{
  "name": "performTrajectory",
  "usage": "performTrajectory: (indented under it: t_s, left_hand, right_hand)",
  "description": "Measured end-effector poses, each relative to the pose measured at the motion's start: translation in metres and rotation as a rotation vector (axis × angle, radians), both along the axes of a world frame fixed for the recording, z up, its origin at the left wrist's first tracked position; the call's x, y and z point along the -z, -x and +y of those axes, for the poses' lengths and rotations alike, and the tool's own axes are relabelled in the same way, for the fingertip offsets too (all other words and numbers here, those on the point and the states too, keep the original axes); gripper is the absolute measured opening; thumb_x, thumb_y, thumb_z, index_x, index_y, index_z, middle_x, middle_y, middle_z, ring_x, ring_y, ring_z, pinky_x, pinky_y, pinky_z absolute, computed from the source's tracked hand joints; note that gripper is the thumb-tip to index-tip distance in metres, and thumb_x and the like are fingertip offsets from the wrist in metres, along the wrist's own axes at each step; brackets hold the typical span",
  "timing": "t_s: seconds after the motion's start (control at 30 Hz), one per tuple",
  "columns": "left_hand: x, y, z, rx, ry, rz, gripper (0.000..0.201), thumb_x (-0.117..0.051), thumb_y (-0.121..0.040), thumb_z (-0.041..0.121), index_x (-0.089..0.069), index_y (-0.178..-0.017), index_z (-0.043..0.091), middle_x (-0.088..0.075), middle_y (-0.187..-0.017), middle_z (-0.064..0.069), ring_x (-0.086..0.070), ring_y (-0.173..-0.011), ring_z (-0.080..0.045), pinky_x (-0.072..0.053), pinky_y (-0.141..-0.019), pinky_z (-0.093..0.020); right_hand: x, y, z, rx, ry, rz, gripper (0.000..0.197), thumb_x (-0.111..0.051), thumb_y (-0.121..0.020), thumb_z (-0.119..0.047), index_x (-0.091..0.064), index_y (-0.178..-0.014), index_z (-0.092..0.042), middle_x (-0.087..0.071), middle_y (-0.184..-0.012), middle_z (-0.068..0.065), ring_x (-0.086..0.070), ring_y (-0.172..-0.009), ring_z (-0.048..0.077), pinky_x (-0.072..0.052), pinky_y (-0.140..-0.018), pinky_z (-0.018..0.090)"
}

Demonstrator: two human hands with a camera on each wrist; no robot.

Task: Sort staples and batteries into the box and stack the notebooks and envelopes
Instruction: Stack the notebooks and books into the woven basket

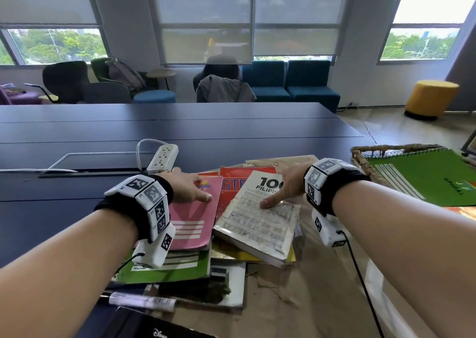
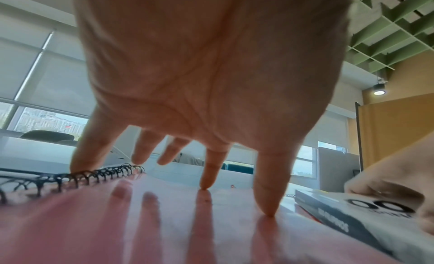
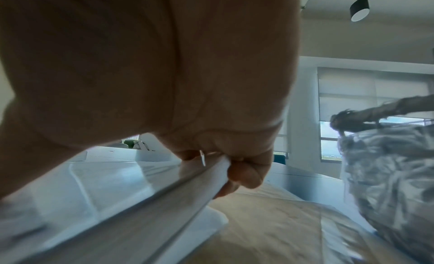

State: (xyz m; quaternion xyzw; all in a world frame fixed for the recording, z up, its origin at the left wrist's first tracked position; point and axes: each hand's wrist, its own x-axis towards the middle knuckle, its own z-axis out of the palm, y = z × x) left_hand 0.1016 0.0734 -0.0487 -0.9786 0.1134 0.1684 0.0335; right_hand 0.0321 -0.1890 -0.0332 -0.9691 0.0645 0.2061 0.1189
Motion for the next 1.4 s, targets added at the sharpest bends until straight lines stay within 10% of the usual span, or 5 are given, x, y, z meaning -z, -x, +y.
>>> performTrajectory:
  t_s: [0.1, 0.27, 0.8, 1.13, 1.4]
  left_hand:
    - [-0.004, 0.0, 0.004, -0.032, -0.002, -0.052, 0.074, -0.061, -0.085, 0.073, -0.049, -0.143, 0.029, -0.043, -0.142, -0.016, -0.045, -0.134, -0.036, -0.038, -0.112, -0.041]
    - [0.0, -0.007, 0.01, -0.133, -0.1, -0.081, 0.1, -0.053, -0.073, 0.091, -0.046, -0.144, 0.02, -0.043, -0.15, -0.019, -0.039, -0.141, -0.036, -0.037, -0.114, -0.044]
    - [-0.007, 0.008, 0.006, -0.11, -0.25, -0.152, 0.094, -0.036, -0.083, 0.09, -0.045, -0.146, 0.021, -0.047, -0.15, -0.014, -0.042, -0.141, -0.032, -0.035, -0.115, -0.042]
    - [0.0, 0.001, 0.017, -0.176, -0.047, -0.133, 0.103, -0.054, -0.075, 0.087, -0.03, -0.154, 0.025, -0.021, -0.151, -0.021, -0.045, -0.135, -0.042, -0.038, -0.114, -0.046]
    - [-0.001, -0.008, 0.03, -0.182, 0.229, -0.141, 0.107, -0.076, -0.078, 0.066, -0.02, -0.157, 0.021, -0.052, -0.147, -0.013, -0.054, -0.131, -0.037, -0.044, -0.107, -0.039]
  right_hand:
    - [0.0, 0.012, -0.004, -0.006, -0.02, -0.017, 0.038, -0.077, -0.074, -0.069, -0.063, -0.077, -0.034, -0.063, -0.07, -0.023, -0.058, -0.074, 0.002, -0.038, -0.065, 0.019]
    - [0.011, 0.015, -0.01, 0.055, 0.015, -0.01, 0.062, -0.068, -0.065, -0.086, -0.068, -0.095, -0.032, -0.06, -0.085, -0.012, -0.059, -0.106, 0.021, -0.042, -0.091, 0.034]
    - [0.032, 0.033, -0.014, 0.202, -0.119, -0.154, 0.086, -0.071, -0.049, -0.093, -0.062, -0.106, -0.029, -0.07, -0.11, -0.004, -0.063, -0.107, 0.023, -0.05, -0.104, 0.042]
    - [0.046, 0.037, -0.026, 0.299, -0.397, -0.173, 0.095, -0.086, -0.058, -0.072, -0.046, -0.13, -0.025, -0.066, -0.115, -0.006, -0.063, -0.107, 0.016, -0.048, -0.105, 0.039]
    - [0.042, 0.036, -0.026, 0.283, -0.406, -0.129, 0.089, -0.086, -0.062, -0.069, -0.047, -0.128, -0.024, -0.068, -0.113, -0.005, -0.064, -0.106, 0.016, -0.047, -0.106, 0.041]
